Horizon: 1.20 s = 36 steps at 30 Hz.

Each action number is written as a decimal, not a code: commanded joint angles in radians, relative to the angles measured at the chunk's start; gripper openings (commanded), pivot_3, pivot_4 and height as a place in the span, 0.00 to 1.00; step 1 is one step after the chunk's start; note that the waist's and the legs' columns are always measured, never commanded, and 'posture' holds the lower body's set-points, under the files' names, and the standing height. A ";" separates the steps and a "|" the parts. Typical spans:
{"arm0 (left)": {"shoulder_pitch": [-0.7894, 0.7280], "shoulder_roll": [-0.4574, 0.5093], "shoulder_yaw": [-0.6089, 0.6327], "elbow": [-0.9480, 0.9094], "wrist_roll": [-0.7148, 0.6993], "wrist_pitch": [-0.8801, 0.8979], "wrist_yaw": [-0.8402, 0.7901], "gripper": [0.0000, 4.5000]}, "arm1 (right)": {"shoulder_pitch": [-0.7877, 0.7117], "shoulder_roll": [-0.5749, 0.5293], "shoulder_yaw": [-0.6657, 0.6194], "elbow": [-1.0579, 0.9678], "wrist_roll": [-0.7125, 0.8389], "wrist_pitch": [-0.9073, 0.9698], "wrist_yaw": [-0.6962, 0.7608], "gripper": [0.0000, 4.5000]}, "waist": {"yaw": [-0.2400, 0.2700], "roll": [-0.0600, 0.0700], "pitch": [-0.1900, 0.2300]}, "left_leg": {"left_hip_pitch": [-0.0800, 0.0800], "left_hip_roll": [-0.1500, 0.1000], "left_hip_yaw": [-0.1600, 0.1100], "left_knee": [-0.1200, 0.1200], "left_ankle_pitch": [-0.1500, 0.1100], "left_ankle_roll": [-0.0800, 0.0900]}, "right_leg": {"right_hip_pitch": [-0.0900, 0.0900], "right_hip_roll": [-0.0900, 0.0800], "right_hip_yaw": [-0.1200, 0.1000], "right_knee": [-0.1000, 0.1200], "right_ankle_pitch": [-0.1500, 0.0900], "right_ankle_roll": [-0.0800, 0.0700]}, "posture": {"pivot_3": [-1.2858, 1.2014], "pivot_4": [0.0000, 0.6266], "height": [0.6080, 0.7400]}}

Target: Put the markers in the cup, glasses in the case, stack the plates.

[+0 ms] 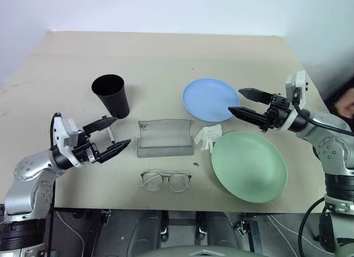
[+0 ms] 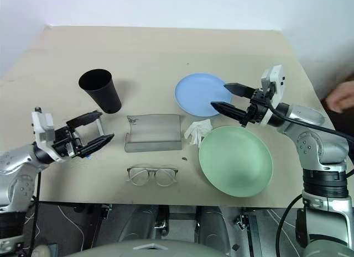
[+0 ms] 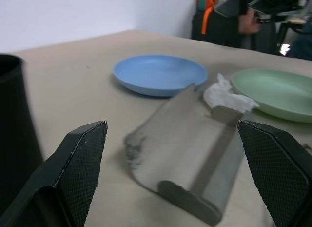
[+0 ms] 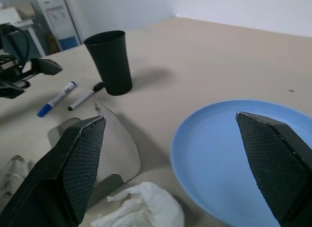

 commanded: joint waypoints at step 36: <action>-0.282 -0.116 -0.175 0.173 0.120 -0.118 -0.069 1.00 | 0.031 -0.323 0.200 0.299 -0.329 0.132 0.119 0.50 | 0.000 0.000 0.000 | -0.001 0.000 0.001 0.000 0.002 0.003 | 0.000 0.000 0.000 0.000 0.002 0.003 | 0.52 0.24 0.55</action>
